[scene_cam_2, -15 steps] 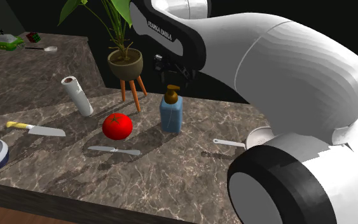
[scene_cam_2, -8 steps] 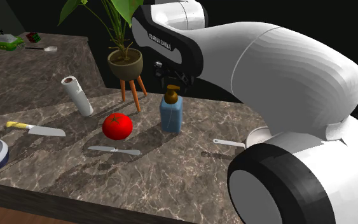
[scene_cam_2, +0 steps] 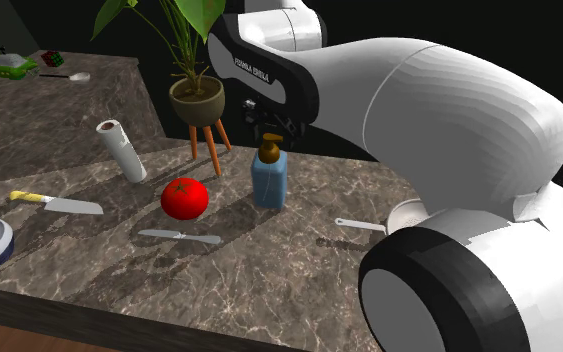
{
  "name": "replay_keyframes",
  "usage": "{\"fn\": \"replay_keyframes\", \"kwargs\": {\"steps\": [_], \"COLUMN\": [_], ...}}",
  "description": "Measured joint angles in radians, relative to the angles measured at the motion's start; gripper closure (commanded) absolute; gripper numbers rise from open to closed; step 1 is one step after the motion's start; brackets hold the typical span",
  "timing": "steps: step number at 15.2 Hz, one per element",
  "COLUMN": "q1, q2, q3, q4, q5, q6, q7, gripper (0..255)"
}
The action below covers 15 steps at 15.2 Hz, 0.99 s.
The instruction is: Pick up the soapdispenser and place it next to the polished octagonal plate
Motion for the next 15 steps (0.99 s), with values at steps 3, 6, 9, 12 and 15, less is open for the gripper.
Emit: {"fn": "replay_keyframes", "kwargs": {"steps": [3, 6, 9, 12, 15], "q1": [0.0, 0.0, 0.0, 0.001, 0.009], "q2": [0.0, 0.0, -0.001, 0.0, 0.008], "q3": [0.0, 0.0, 0.0, 0.001, 0.002], "q4": [0.0, 0.0, 0.0, 0.017, 0.066], "q5": [0.0, 0.0, 0.001, 0.0, -0.004], "q6": [0.0, 0.001, 0.001, -0.017, -0.059], "q7": [0.0, 0.0, -0.001, 0.0, 0.003], "gripper": [255, 255, 255, 255, 255]}}
